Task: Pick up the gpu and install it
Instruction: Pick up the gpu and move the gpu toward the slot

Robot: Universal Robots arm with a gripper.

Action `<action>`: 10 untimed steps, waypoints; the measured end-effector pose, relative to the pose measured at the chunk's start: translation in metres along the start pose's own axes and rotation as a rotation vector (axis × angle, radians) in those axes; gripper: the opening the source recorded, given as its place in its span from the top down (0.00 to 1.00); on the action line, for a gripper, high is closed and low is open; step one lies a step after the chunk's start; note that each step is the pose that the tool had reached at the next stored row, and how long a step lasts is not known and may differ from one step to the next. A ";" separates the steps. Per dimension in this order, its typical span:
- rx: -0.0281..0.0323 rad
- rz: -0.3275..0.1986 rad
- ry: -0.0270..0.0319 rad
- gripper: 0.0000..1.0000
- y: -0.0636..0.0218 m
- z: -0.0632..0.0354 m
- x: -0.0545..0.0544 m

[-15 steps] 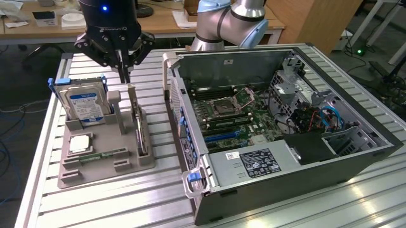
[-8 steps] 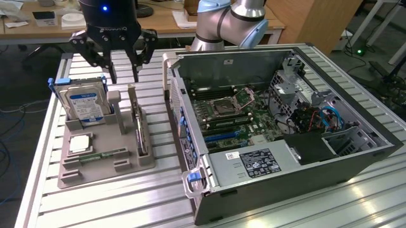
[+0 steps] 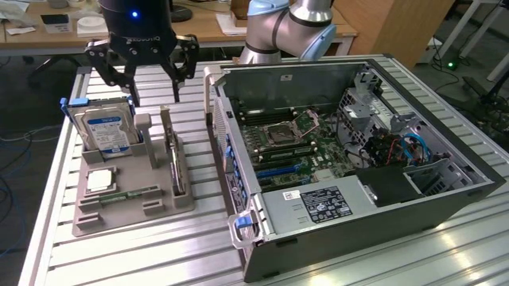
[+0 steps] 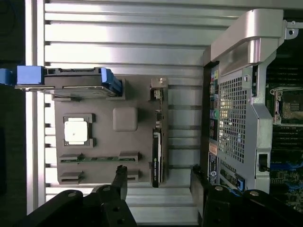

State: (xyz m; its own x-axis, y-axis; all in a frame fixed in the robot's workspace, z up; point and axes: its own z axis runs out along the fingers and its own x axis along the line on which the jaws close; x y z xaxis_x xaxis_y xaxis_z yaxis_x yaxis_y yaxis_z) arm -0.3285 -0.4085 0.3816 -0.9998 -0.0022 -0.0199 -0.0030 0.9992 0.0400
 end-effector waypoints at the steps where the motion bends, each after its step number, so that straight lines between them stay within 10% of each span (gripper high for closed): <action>1: 0.0001 -0.009 0.0005 0.35 -0.0001 0.0016 0.000; 6: 0.0026 -0.038 0.0019 0.35 -0.0003 0.0076 0.000; 10: 0.0195 -0.047 0.0012 0.35 -0.0005 0.0097 0.000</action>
State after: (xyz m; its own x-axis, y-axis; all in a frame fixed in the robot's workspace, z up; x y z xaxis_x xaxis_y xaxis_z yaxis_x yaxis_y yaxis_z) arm -0.3285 -0.4086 0.3719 -0.9986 -0.0494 -0.0200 -0.0498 0.9986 0.0195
